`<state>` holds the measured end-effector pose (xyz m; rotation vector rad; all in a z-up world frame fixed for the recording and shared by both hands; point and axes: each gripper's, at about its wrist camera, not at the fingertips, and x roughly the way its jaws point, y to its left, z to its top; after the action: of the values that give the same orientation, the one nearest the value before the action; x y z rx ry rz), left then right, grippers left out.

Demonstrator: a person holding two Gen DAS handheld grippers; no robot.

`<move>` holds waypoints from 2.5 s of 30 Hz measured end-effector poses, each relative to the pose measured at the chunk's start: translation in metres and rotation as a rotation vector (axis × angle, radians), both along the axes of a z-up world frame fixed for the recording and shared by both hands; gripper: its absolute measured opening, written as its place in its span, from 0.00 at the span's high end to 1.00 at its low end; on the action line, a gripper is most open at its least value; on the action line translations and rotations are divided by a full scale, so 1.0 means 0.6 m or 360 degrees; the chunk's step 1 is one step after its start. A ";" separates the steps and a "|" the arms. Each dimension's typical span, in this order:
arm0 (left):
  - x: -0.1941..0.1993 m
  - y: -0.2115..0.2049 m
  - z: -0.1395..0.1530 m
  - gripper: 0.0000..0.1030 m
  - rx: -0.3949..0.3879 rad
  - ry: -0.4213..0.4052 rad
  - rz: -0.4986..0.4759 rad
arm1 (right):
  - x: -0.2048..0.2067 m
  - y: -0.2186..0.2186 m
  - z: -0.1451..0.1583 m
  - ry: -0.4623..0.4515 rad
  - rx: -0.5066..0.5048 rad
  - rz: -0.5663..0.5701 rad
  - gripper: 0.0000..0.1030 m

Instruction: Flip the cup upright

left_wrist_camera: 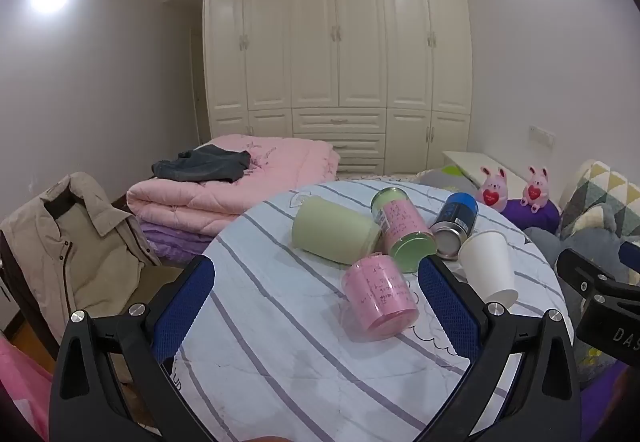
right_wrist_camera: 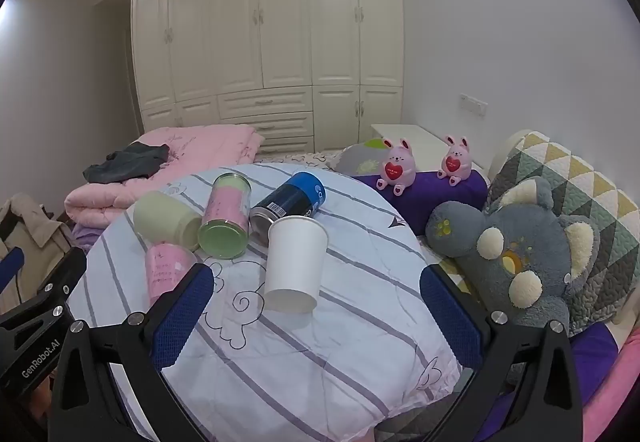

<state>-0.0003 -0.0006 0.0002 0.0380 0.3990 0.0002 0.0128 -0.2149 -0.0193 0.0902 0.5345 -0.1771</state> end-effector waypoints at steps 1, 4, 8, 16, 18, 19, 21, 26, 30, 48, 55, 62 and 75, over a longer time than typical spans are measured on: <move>0.000 0.000 0.000 0.00 -0.0007 0.0005 -0.0002 | 0.000 0.000 0.000 -0.0006 0.0004 0.0001 0.00; 0.001 0.002 0.001 0.00 -0.0036 0.0022 0.0008 | -0.001 0.000 0.001 -0.0010 0.0001 0.0002 0.00; -0.002 0.006 0.002 0.00 -0.0064 0.0036 0.0017 | 0.000 0.001 0.000 -0.0001 -0.0004 0.0005 0.00; -0.002 0.002 0.009 0.00 -0.0055 -0.0014 0.0051 | 0.000 0.003 0.001 0.0000 -0.0003 0.0012 0.00; -0.004 0.002 0.008 0.00 -0.0048 -0.0013 0.0043 | 0.001 0.004 0.001 0.0001 -0.0005 0.0013 0.00; -0.004 0.001 0.008 0.00 -0.0041 -0.0011 0.0039 | -0.001 0.003 0.000 0.0001 -0.0005 0.0013 0.00; -0.004 0.000 0.007 0.00 -0.0029 -0.0019 0.0055 | -0.002 0.002 0.000 0.0003 -0.0005 0.0015 0.00; -0.006 -0.003 0.009 0.00 -0.0006 -0.0033 0.0046 | 0.000 0.006 0.000 0.0017 -0.0007 0.0025 0.00; -0.010 -0.006 0.010 0.00 0.0003 -0.0049 0.0020 | 0.001 0.004 0.000 0.0032 0.0007 0.0025 0.00; -0.019 -0.017 0.013 0.00 0.0033 -0.0099 -0.0038 | 0.004 0.007 -0.003 0.0046 0.0020 0.0042 0.00; -0.016 -0.017 0.013 0.00 0.0014 -0.0097 -0.0032 | 0.005 0.010 -0.003 0.0056 0.0020 0.0046 0.00; -0.012 -0.006 0.011 0.00 -0.0005 -0.0083 -0.0018 | 0.008 0.010 -0.004 0.0080 0.0011 0.0045 0.00; 0.015 0.001 0.002 0.00 -0.0001 -0.0014 0.0000 | 0.025 0.012 -0.005 0.0141 -0.0035 0.0017 0.00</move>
<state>0.0087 -0.0001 0.0014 0.0373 0.3904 0.0002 0.0277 -0.2077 -0.0222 0.0581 0.6213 -0.1772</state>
